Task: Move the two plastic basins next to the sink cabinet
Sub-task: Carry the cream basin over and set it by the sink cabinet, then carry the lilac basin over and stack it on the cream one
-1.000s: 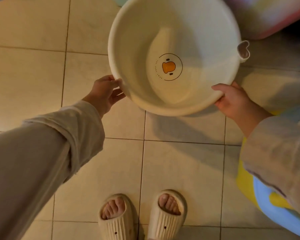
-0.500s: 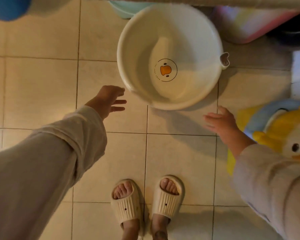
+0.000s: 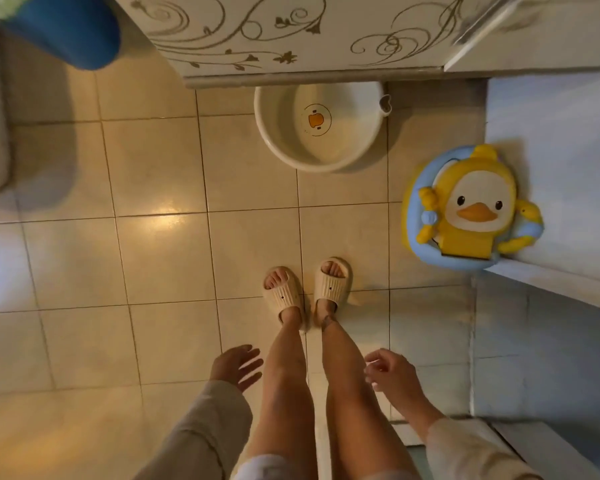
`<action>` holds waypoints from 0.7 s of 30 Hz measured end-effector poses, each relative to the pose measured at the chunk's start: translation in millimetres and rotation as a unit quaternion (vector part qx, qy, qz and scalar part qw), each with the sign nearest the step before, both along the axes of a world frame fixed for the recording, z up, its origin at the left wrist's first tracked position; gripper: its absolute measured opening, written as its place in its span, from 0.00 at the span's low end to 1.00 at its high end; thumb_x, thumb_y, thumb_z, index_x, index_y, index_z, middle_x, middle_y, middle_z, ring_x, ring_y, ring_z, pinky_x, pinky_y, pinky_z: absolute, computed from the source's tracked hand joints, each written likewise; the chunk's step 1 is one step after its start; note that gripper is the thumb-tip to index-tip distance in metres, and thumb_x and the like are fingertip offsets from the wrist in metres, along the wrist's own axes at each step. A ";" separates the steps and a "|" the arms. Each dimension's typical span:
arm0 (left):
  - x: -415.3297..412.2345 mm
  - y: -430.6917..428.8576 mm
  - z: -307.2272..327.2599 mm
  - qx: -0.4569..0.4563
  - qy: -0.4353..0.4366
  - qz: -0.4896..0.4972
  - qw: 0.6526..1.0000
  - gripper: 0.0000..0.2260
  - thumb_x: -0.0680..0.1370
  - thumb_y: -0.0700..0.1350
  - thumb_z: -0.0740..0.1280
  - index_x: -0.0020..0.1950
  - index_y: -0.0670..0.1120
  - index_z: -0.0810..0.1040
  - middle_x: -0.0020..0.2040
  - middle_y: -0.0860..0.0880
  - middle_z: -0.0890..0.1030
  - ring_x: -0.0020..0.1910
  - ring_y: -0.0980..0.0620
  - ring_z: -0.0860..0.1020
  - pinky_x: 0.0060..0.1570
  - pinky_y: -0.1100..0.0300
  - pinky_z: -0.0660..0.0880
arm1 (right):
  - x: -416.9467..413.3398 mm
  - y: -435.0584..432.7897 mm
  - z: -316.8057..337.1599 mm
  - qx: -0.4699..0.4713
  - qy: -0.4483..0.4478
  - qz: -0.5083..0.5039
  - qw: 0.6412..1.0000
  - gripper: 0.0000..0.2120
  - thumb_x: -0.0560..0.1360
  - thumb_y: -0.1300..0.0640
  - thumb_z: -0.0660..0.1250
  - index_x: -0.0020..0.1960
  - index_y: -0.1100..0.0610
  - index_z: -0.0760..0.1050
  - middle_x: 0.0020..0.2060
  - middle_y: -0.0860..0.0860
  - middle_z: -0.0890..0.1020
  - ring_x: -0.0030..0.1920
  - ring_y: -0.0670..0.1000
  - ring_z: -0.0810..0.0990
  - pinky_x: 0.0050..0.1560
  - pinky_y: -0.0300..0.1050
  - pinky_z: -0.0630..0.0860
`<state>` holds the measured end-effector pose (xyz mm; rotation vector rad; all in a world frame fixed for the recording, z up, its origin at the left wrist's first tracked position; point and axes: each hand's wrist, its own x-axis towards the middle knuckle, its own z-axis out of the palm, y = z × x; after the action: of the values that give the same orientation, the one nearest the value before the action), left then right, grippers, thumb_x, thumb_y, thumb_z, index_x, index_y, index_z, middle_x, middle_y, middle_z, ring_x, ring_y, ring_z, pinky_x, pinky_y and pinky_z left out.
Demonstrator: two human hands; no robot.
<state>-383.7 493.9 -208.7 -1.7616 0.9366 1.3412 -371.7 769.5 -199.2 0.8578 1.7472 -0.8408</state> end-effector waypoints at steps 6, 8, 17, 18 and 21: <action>18.7 -14.3 102.7 0.033 0.026 -0.301 0.953 0.11 0.78 0.35 0.58 0.37 0.45 0.71 0.33 0.47 0.75 0.28 0.52 0.70 0.29 0.66 0.61 | 2.5 -4.7 98.8 0.018 0.046 0.068 0.996 0.08 0.75 0.67 0.64 0.48 0.59 0.80 0.40 0.55 0.84 0.40 0.51 0.83 0.45 0.38 0.78; 5.8 -24.5 131.8 0.022 0.062 -0.340 0.938 0.10 0.78 0.34 0.58 0.39 0.44 0.73 0.34 0.47 0.75 0.29 0.52 0.71 0.27 0.65 0.62 | -7.4 -7.9 125.4 0.012 0.064 0.071 0.995 0.07 0.75 0.66 0.64 0.48 0.59 0.79 0.41 0.54 0.84 0.40 0.48 0.82 0.41 0.31 0.74; -36.6 -65.8 224.0 -0.113 0.182 -0.177 0.960 0.08 0.78 0.34 0.58 0.54 0.41 0.74 0.45 0.42 0.78 0.37 0.47 0.74 0.32 0.61 0.65 | -84.0 15.7 166.1 -0.012 0.040 0.192 0.980 0.10 0.72 0.69 0.67 0.54 0.68 0.79 0.45 0.60 0.82 0.44 0.54 0.78 0.39 0.40 0.74; -33.6 -66.4 229.2 -0.133 0.184 -0.158 0.961 0.09 0.78 0.35 0.58 0.56 0.41 0.75 0.48 0.42 0.77 0.37 0.47 0.74 0.33 0.61 0.66 | -95.9 20.1 167.4 -0.010 0.034 0.217 0.975 0.10 0.72 0.69 0.67 0.53 0.67 0.79 0.41 0.59 0.81 0.43 0.55 0.77 0.40 0.42 0.74; -13.0 -59.2 240.6 -0.174 0.187 -0.098 0.962 0.11 0.78 0.37 0.59 0.58 0.39 0.76 0.49 0.43 0.77 0.37 0.48 0.75 0.34 0.61 0.69 | -134.0 33.8 172.2 0.012 0.010 0.274 0.962 0.10 0.75 0.69 0.63 0.54 0.68 0.76 0.37 0.60 0.78 0.35 0.56 0.75 0.33 0.44 0.70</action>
<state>-396.7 434.7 31.9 -1.6325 1.5965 1.4732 -505.7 803.3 -27.0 0.3417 1.8846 -0.4575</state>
